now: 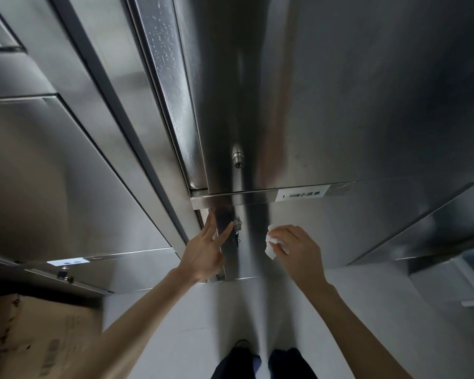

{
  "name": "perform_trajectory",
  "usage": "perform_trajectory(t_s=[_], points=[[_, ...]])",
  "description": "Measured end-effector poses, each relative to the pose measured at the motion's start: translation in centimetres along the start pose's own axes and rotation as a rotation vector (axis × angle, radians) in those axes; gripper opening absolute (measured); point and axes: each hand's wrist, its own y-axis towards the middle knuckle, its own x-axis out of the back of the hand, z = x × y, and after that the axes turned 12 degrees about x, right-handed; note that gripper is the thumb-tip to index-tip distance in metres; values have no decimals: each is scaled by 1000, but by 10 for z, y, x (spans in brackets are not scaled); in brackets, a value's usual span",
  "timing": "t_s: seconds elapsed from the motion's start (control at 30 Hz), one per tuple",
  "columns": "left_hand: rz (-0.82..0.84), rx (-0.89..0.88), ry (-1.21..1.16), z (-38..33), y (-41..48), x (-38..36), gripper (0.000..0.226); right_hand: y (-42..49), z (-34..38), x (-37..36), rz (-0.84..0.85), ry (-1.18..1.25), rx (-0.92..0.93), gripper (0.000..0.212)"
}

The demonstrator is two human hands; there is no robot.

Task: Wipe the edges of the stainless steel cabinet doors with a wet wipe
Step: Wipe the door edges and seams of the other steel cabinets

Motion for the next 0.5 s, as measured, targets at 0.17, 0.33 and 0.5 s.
perform_trajectory(t_s=[0.17,0.33,0.5], points=[[27,8,101,6,2,0,77,3,3,3,61,32,65,21],[-68,-17,165,16,0,-8,87,5,1,-14,85,85,150,22],[-253,-143,299,34,-4,-20,81,5,-6,-47,25,125,262,22]])
